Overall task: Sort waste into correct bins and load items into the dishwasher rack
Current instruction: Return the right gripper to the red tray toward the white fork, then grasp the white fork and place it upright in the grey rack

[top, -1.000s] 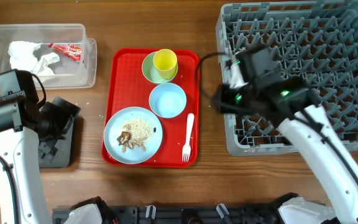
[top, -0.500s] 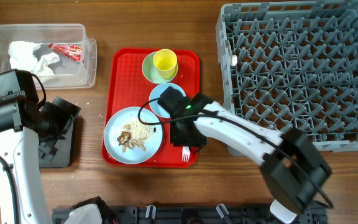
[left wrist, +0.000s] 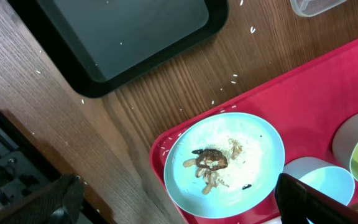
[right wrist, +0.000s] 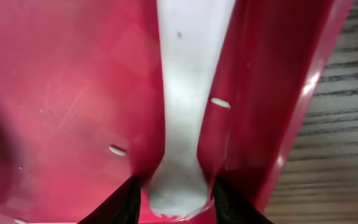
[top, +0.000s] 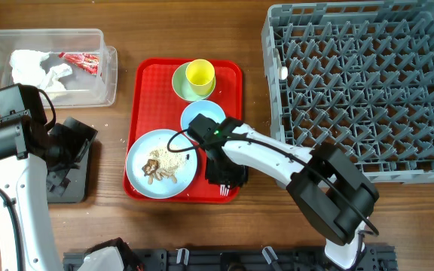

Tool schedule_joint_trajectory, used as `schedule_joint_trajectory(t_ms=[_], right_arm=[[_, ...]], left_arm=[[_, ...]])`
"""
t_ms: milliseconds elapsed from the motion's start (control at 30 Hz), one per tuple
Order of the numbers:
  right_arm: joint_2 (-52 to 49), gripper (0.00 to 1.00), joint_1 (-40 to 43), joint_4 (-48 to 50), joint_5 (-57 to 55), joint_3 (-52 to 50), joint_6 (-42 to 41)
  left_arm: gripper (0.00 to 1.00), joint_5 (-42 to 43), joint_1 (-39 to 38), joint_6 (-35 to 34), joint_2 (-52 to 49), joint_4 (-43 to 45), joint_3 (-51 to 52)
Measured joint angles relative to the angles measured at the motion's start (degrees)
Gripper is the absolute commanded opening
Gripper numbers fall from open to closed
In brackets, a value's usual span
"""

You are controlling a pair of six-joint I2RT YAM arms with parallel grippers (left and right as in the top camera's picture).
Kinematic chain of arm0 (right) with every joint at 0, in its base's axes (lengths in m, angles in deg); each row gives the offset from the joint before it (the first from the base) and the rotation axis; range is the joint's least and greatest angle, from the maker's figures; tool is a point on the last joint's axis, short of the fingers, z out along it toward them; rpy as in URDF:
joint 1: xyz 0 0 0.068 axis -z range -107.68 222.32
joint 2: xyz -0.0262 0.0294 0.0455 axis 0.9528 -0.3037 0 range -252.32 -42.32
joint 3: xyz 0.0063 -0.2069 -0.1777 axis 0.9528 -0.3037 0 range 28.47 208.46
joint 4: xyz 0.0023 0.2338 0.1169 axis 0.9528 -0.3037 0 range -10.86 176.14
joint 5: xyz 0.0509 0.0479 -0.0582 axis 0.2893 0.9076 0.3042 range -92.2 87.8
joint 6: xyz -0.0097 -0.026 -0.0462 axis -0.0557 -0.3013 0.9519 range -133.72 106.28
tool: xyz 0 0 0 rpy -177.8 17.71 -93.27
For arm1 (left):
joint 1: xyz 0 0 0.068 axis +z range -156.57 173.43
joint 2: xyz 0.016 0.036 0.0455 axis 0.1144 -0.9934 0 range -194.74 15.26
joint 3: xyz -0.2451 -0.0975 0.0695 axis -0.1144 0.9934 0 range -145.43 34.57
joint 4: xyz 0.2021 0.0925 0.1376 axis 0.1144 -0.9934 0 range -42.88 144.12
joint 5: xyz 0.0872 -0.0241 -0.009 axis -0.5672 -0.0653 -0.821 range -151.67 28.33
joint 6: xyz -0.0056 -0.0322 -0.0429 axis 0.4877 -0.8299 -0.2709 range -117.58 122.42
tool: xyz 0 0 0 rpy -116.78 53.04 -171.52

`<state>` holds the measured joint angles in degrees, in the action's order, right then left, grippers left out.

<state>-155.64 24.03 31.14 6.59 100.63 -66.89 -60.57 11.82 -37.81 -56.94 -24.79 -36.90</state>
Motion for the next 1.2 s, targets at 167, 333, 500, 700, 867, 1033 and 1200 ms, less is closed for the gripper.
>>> schedule_joint_trajectory(t_ms=[167,333,500,700,867,1033,1200], right_arm=[[-0.1,0.13,0.0,0.0,0.7,0.0,-1.3],[-0.3,0.12,0.0,-2.0,0.8,1.1,-1.2],[0.2,0.15,0.6,-4.6,-0.1,3.4,0.0],[10.1,0.15,8.9,-6.9,-1.0,5.0,5.1],[21.8,0.15,18.6,-2.4,-1.6,5.8,13.2],[27.8,0.16,31.4,6.7,-3.9,6.0,19.4],[28.0,0.18,39.8,16.7,-5.2,6.0,27.5]], left_arm=[[1.0,0.0,0.0,0.0,0.0,0.0,0.0],[1.0,0.0,0.0,0.0,0.0,0.0,0.0],[1.0,0.0,0.0,0.0,0.0,0.0,0.0],[1.0,0.0,0.0,0.0,0.0,0.0,0.0],[1.0,0.0,0.0,0.0,0.0,0.0,0.0],[1.0,0.0,0.0,0.0,0.0,0.0,0.0],[1.0,0.0,0.0,0.0,0.0,0.0,0.0]])
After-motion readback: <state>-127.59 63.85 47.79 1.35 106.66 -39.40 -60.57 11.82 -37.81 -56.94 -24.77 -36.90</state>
